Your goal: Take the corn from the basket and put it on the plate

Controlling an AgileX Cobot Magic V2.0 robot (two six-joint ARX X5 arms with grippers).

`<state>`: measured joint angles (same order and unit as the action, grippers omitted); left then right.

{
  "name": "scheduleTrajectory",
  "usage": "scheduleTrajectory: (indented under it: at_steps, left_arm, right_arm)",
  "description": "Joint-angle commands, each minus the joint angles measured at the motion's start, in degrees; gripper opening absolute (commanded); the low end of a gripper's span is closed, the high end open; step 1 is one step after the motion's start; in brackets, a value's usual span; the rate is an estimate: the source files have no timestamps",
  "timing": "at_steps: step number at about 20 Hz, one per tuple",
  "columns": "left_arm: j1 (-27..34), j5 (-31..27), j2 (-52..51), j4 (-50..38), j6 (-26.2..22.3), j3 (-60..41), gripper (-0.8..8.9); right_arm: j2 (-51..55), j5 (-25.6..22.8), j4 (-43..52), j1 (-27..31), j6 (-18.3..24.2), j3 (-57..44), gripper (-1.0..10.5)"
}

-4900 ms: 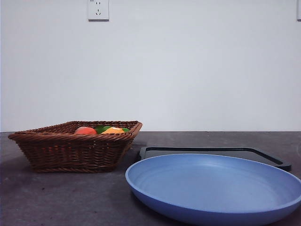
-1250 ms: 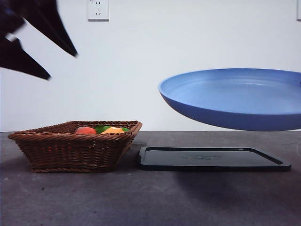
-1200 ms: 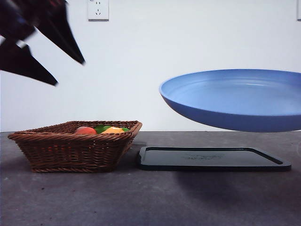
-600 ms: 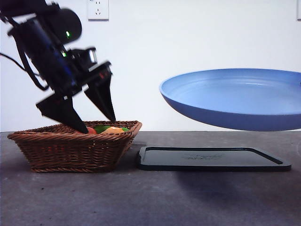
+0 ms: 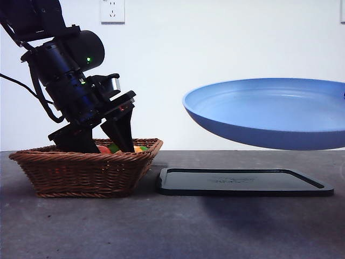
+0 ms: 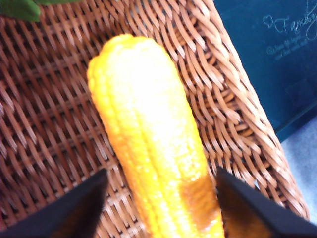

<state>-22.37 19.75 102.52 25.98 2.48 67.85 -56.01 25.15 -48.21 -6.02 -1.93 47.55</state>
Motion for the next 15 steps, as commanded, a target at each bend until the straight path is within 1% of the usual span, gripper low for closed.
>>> scheduleTrajectory:
  at_steps: [1,4,7,10,12,15]
  left_arm:
    - [-0.3,0.0,1.3,0.1,-0.5,1.3,2.98]
    - [-0.3,-0.1,1.3,0.1,-0.5,1.3,2.86]
    - [-0.3,-0.1,1.3,0.1,-0.3,1.3,1.97]
    - [-0.2,-0.1,1.3,0.1,0.2,1.3,1.5]
    - [0.1,0.0,1.3,0.1,0.4,1.3,1.5]
    - [1.3,0.4,1.2,0.3,1.9,1.7,1.5]
  right_arm:
    - [-0.3,0.3,0.6,-0.1,-0.6,1.1,0.0]
    - [-0.3,0.3,0.6,-0.1,-0.6,1.1,0.0]
    - [-0.3,0.3,0.6,-0.1,-0.6,1.1,0.0]
    - [-0.3,0.3,0.6,-0.1,-0.6,1.1,0.0]
    - [-0.3,0.3,0.6,-0.1,-0.6,1.1,0.0]
    - [-0.3,0.4,0.6,-0.1,-0.7,1.1,0.0]
